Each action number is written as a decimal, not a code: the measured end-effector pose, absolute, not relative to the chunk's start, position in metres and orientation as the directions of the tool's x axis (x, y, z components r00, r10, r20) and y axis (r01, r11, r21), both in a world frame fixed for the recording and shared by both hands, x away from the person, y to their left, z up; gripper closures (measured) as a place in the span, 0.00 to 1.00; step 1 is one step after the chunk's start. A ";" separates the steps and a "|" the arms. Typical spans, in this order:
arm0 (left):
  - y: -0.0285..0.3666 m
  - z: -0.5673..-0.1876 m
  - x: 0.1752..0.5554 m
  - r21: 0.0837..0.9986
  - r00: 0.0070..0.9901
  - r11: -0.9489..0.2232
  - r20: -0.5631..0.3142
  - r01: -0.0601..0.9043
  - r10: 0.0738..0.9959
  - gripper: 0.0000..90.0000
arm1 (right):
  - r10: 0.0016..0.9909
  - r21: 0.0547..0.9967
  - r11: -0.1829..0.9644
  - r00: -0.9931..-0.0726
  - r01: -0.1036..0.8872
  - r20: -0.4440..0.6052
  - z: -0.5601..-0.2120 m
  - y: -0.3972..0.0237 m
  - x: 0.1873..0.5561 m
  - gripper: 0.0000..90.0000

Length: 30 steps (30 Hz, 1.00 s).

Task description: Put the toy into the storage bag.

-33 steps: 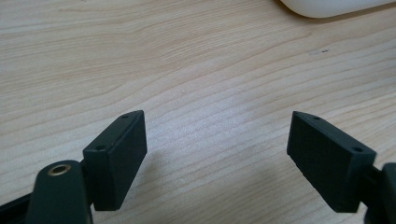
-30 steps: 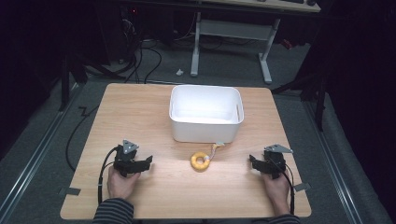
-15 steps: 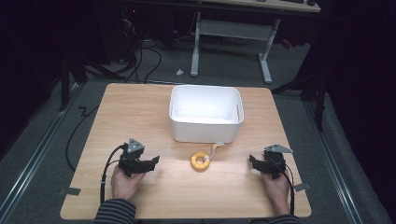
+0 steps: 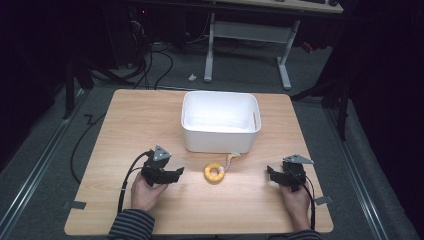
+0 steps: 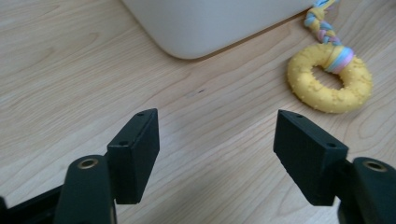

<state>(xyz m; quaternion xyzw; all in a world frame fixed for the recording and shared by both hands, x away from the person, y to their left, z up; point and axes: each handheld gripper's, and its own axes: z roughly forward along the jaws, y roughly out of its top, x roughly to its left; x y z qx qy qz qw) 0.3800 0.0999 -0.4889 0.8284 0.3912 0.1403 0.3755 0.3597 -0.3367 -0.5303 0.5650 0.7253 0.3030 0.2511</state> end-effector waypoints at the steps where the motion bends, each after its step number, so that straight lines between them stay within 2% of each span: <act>1: 0.100 -0.489 0.380 0.732 0.654 -0.412 -0.061 0.543 0.754 0.37 | 0.972 0.723 0.178 -0.236 0.667 -0.022 -0.530 -0.337 0.360 0.35; 7: 0.080 -0.483 0.381 0.722 0.697 -0.452 -0.059 0.524 0.714 0.41 | 0.971 0.723 0.178 -0.236 0.667 -0.021 -0.530 -0.337 0.360 0.35; 12: 0.068 -0.480 0.384 0.710 0.716 -0.473 -0.062 0.521 0.696 0.41 | 0.971 0.723 0.178 -0.236 0.667 -0.021 -0.530 -0.337 0.360 0.35; 15: 0.057 -0.476 0.384 0.705 0.738 -0.495 -0.059 0.508 0.673 0.46 | 0.972 0.723 0.178 -0.236 0.667 -0.021 -0.530 -0.337 0.360 0.35; 26: 0.027 -0.477 0.390 0.670 0.772 -0.559 -0.034 0.489 0.635 0.49 | 0.972 0.723 0.175 -0.234 0.668 -0.019 -0.530 -0.337 0.360 0.35; 30: 0.021 -0.479 0.392 0.662 0.773 -0.559 -0.051 0.500 0.632 0.51 | 0.974 0.723 0.168 -0.225 0.670 -0.018 -0.530 -0.337 0.360 0.35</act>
